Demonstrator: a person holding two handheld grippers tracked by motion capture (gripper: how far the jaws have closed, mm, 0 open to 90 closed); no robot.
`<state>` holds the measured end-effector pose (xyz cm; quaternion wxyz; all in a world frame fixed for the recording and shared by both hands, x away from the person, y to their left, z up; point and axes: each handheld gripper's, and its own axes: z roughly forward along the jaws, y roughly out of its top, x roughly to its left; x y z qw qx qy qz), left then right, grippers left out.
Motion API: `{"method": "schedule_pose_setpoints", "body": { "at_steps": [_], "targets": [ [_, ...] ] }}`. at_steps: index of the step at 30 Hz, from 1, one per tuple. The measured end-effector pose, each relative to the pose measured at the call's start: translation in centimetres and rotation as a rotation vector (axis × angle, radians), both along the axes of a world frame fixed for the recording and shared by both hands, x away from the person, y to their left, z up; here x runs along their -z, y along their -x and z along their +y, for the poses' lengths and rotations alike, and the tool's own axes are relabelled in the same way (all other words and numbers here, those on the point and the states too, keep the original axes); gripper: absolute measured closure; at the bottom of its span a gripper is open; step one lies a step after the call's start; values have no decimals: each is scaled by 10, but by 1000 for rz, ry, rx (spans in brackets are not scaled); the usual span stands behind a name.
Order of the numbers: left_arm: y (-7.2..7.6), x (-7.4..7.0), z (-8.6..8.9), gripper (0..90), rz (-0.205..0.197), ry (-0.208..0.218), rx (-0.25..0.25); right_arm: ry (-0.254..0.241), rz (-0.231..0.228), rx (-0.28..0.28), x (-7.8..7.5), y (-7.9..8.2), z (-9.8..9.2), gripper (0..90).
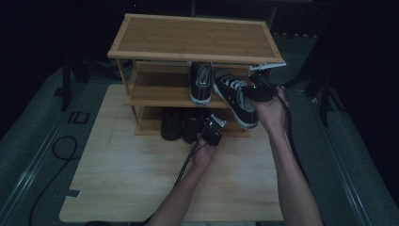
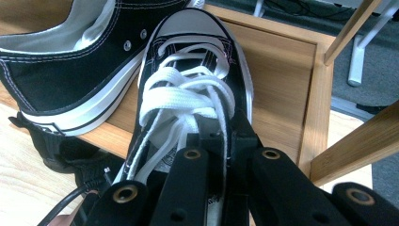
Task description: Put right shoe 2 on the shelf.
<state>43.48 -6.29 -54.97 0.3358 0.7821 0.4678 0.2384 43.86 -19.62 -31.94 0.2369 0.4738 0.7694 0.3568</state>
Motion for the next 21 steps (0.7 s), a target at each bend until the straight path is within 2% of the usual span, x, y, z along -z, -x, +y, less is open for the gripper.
{"method": "schedule_pose_setpoints", "body": {
  "at_steps": [11,21],
  "targets": [
    [0,0,0,900,0,0,-1,12,4,-6,1,0,-4,833],
    [0,0,0,900,0,1,0,-20,9,-7,1,0,-11,688]
  ]
}}
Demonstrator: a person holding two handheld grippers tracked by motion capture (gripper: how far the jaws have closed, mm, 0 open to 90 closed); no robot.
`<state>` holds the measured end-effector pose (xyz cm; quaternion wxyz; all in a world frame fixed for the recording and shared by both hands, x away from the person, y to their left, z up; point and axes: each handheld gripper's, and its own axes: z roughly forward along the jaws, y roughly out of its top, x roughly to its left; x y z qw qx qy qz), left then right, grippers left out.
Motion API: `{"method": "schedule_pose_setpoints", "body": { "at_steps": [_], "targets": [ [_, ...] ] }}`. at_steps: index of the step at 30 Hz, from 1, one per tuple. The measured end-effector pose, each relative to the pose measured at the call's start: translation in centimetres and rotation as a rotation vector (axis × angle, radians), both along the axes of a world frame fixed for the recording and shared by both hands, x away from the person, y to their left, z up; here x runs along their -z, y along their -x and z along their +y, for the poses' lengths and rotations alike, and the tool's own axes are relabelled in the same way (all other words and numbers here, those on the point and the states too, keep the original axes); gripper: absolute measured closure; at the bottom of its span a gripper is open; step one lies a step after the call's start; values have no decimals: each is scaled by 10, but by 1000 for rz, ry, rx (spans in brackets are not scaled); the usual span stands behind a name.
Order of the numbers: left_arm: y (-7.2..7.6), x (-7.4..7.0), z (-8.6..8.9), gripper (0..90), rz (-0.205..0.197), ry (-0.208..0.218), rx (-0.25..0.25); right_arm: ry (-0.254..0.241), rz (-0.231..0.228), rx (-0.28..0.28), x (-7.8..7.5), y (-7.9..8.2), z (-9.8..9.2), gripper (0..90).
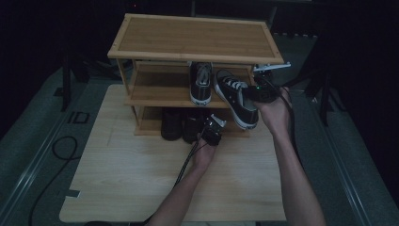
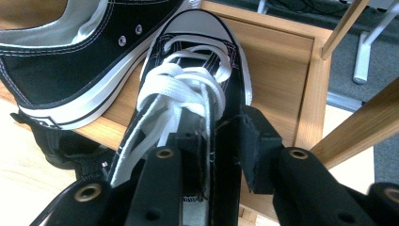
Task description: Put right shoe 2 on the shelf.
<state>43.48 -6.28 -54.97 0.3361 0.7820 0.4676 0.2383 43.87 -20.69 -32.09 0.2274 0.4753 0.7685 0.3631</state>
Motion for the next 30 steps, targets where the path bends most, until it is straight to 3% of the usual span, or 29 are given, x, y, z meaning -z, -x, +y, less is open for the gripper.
{"method": "schedule_pose_setpoints", "body": {
  "at_steps": [12,25,28,30],
  "targets": [
    [0,0,0,900,-1,-2,2,3,-24,-13,-5,6,-6,601],
    [0,0,0,900,0,-5,2,-15,-55,-42,-11,16,-16,584],
    [0,0,0,900,1,-5,2,-21,-69,-43,-13,19,-17,602],
    [0,0,0,900,1,-5,1,-25,-72,-44,-14,20,-19,684]
  ]
}}
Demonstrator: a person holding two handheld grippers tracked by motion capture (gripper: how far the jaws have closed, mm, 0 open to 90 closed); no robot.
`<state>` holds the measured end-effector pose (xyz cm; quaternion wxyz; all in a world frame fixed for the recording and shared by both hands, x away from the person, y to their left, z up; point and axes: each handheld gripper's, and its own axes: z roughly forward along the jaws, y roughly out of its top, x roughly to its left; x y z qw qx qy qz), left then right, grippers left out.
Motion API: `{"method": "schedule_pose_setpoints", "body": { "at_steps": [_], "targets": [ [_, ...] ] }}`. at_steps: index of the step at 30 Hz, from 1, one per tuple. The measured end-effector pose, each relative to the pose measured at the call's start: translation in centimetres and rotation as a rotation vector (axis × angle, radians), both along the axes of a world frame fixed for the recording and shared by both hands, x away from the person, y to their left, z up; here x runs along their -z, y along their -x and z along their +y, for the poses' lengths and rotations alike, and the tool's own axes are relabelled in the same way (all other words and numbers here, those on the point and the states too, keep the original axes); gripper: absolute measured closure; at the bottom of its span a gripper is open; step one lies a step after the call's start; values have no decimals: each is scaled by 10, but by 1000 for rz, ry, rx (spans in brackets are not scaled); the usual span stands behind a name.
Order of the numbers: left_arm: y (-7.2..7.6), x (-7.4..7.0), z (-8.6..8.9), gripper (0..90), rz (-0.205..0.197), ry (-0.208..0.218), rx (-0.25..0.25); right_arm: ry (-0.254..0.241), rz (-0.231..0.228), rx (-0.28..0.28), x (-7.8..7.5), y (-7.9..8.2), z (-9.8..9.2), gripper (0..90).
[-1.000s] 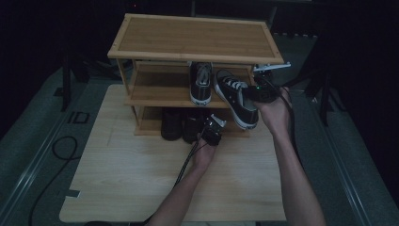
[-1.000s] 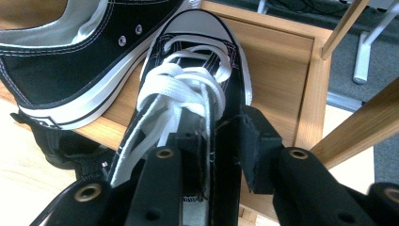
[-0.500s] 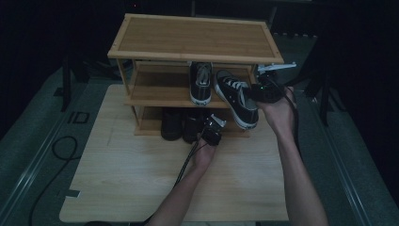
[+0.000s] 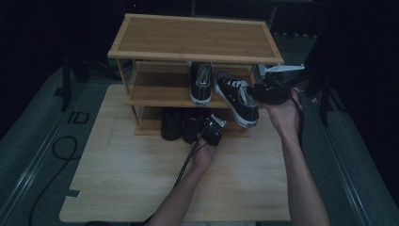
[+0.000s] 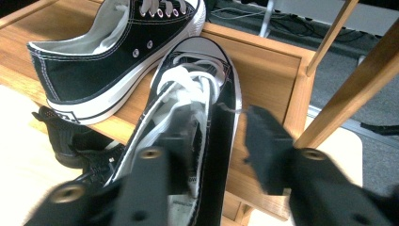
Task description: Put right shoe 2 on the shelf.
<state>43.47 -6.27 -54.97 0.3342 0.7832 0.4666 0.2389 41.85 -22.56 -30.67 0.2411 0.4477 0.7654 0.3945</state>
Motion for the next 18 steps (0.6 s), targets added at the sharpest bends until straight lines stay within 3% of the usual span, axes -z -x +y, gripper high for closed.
{"method": "schedule_pose_setpoints", "body": {
  "at_steps": [9,18],
  "targets": [
    [0,0,0,900,0,0,0,9,-10,38,-1,2,-8,887],
    [0,0,0,900,0,1,0,14,20,58,12,2,-16,900]
  ]
}}
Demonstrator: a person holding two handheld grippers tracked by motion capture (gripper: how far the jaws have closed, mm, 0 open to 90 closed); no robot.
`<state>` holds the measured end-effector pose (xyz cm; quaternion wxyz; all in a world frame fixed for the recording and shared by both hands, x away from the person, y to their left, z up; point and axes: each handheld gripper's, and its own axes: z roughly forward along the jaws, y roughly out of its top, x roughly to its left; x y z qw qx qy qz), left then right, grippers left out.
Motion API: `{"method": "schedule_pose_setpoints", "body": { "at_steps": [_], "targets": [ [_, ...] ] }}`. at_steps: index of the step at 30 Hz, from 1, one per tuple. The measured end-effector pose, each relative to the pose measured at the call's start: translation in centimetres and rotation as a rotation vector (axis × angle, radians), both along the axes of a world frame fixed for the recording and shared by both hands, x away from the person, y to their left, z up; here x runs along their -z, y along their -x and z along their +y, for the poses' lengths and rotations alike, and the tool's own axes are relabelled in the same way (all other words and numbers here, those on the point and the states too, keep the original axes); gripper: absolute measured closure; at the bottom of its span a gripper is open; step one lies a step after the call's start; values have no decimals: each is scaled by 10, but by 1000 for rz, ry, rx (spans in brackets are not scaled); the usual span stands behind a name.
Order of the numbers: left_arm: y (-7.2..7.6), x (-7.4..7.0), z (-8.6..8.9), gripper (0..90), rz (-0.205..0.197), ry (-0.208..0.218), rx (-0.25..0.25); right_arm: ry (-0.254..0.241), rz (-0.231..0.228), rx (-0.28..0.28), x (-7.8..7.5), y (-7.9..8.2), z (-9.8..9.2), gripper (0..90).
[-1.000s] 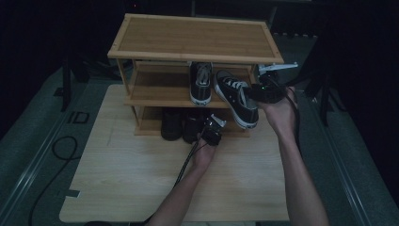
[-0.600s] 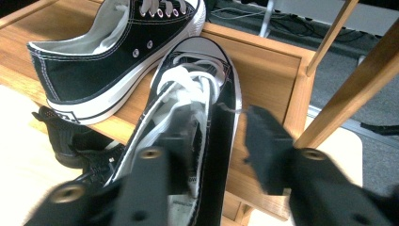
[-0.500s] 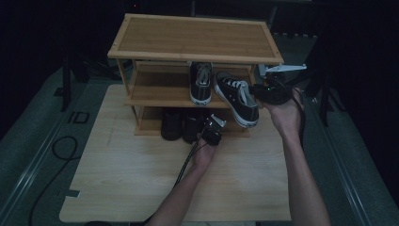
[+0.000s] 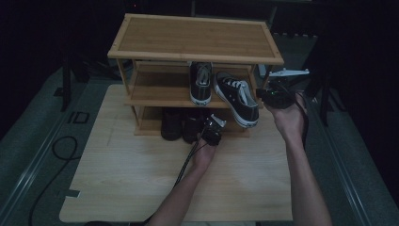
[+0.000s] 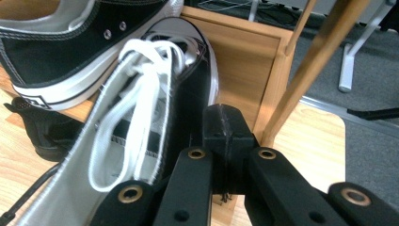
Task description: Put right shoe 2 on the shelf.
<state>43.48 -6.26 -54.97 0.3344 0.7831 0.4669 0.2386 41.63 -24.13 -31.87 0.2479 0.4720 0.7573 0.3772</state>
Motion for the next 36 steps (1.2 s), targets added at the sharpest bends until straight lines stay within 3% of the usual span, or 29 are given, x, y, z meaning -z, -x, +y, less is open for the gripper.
{"method": "schedule_pose_setpoints", "body": {
  "at_steps": [13,36],
  "targets": [
    [0,0,0,900,1,-1,0,10,21,9,13,7,-10,900],
    [0,0,0,900,-1,9,-4,35,35,-31,43,42,-15,900]
  ]
}}
